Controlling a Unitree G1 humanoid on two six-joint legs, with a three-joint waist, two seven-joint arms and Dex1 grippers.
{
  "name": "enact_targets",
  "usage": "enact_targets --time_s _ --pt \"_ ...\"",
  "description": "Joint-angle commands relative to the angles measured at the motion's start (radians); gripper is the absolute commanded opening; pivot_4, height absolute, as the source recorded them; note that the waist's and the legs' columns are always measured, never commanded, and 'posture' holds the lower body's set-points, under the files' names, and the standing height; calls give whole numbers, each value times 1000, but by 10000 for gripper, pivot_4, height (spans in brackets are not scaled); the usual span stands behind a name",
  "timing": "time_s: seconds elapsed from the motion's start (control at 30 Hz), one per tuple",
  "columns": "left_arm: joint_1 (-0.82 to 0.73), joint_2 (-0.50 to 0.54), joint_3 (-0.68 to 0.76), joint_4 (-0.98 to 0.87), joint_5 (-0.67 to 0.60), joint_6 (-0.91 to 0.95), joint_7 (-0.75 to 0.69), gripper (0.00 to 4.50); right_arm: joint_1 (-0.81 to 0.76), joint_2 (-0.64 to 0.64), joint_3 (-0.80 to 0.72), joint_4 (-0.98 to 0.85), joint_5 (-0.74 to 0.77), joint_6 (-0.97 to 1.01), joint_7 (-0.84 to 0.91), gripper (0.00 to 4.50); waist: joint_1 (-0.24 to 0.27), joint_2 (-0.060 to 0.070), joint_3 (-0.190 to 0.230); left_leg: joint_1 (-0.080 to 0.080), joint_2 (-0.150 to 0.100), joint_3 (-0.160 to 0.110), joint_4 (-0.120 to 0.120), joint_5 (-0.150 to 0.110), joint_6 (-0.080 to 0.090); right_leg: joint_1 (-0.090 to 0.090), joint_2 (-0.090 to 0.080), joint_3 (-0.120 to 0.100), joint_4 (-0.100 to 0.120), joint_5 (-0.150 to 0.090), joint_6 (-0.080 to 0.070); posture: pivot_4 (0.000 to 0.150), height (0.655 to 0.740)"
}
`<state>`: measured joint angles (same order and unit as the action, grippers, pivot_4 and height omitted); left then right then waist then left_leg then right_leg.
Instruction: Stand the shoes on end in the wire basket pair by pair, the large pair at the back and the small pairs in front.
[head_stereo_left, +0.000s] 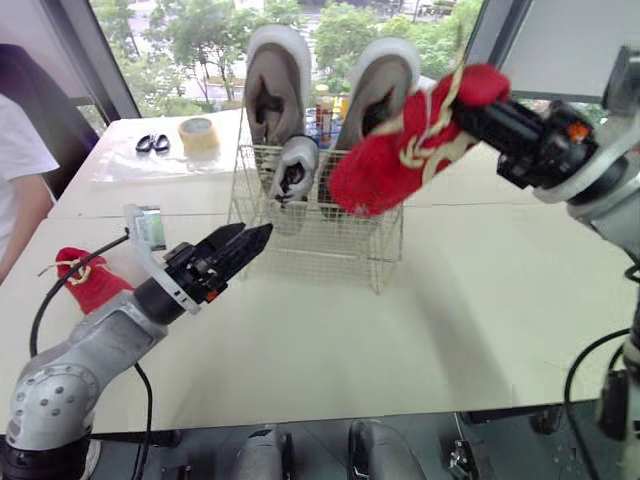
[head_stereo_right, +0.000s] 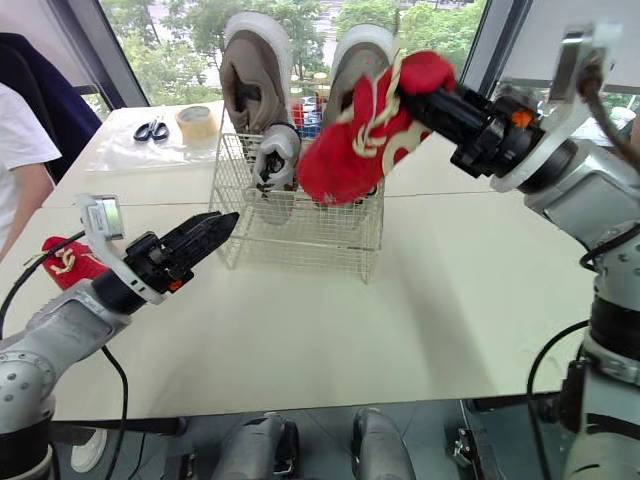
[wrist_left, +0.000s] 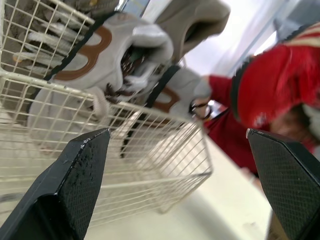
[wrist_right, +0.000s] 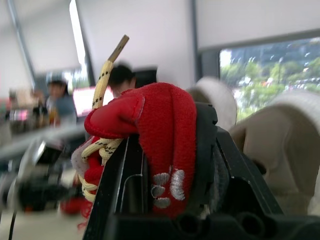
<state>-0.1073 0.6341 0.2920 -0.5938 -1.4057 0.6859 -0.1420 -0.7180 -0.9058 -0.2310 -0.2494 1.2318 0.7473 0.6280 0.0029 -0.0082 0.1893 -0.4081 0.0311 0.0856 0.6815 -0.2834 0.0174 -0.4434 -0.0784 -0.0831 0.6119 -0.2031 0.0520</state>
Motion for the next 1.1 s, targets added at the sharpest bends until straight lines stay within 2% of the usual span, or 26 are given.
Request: enact_targets --time_s 0.03,0.23,0.47,0.8,0.9,1.03,1.1 --pt "8 -20 -11 -63 105 -48 0 44503 -19 -31 63 -31 -165 -56 122 10357 2 0 0 0 0 0 0 0 0 0 0 0 0 0 0 1500 7400" --pt "54 -80 -101 -133 269 -67 24 44503 6 20 120 -5 -380 -167 172 10357 13 -1 0 -2 -2 0 1 0 0 0 -2 0 -2 0 0 1500 7400" --pt "61 -117 -114 -142 293 -61 40 44503 30 32 140 -3 -509 -212 238 10357 11 -1 0 -2 -2 0 1 0 0 0 -2 0 -2 0 0 1500 7400" --pt "63 -98 -124 -118 303 -33 -17 44503 67 76 219 32 -656 -285 331 10357 11 -1 0 -2 -2 0 1 0 0 0 -2 0 -1 0 0 1500 7400" --pt "71 -89 -89 -118 281 -33 -13 45000 72 80 212 61 -680 -285 341 23906 11 -1 0 -2 -2 0 1 0 0 0 -2 0 -1 0 0 1500 7400" --pt "83 -71 -64 -118 216 -15 -13 45000 68 75 181 67 -682 -276 340 44724 10 -1 0 -2 -2 0 1 0 0 0 -2 0 -1 0 0 1500 7400" --pt "82 -64 -57 -115 189 -6 -10 45000 64 68 169 61 -682 -267 335 44724 10 -1 0 -2 -1 0 1 0 0 0 -2 0 -1 0 0 1500 7400"
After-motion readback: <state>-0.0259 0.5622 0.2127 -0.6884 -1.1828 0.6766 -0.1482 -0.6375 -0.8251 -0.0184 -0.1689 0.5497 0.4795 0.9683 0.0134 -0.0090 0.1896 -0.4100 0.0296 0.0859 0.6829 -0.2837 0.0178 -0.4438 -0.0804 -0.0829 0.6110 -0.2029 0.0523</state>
